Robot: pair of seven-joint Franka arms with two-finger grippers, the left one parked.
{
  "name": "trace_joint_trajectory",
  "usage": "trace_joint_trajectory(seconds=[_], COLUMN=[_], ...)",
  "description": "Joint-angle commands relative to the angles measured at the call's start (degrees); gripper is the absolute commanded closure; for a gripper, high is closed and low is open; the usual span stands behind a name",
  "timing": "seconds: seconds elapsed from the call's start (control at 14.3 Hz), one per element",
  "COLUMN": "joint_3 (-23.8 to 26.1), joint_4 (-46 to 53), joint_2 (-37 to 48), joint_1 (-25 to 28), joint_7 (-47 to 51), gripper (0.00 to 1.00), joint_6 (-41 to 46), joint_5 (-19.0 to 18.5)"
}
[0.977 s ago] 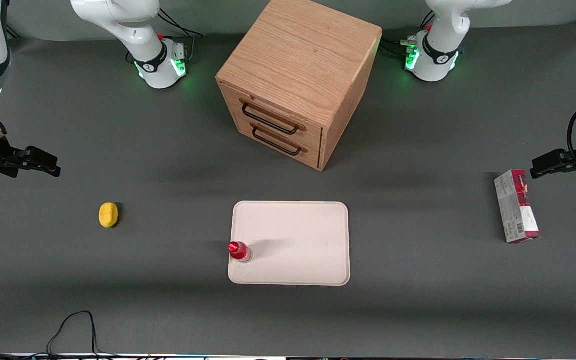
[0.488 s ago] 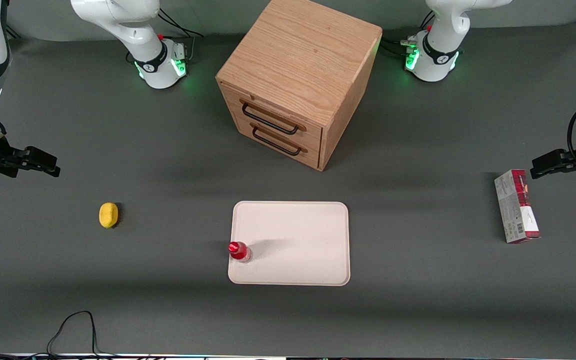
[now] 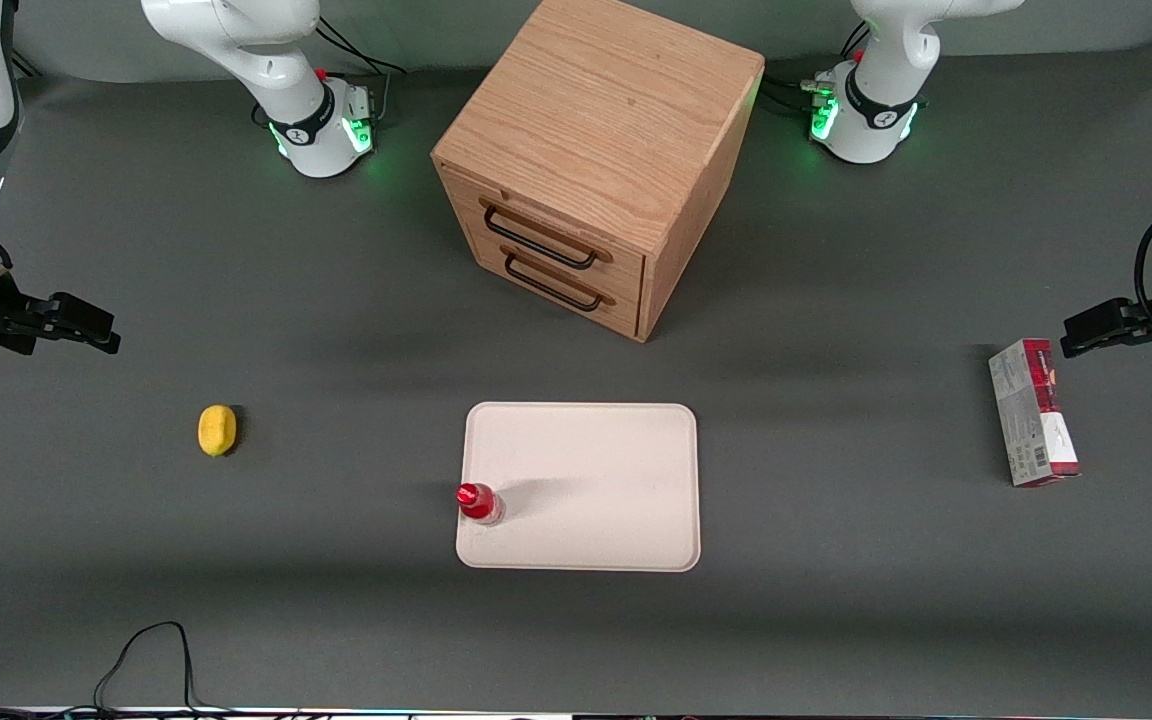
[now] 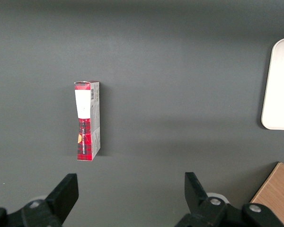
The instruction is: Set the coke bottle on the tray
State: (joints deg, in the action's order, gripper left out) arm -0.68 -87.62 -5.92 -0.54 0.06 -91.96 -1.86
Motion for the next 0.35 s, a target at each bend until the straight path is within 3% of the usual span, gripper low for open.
trace_joint_trajectory(seconds=[0.0, 0.28], joint_3=[-0.38, -0.29], joint_4=[0.16, 0.16], joint_2=[1.00, 1.17], joint_1=[0.27, 0.28], joint_7=[-0.41, -0.32], gripper=[0.00, 0.00], joint_6=[2.75, 3.98], joint_5=[1.24, 1.42])
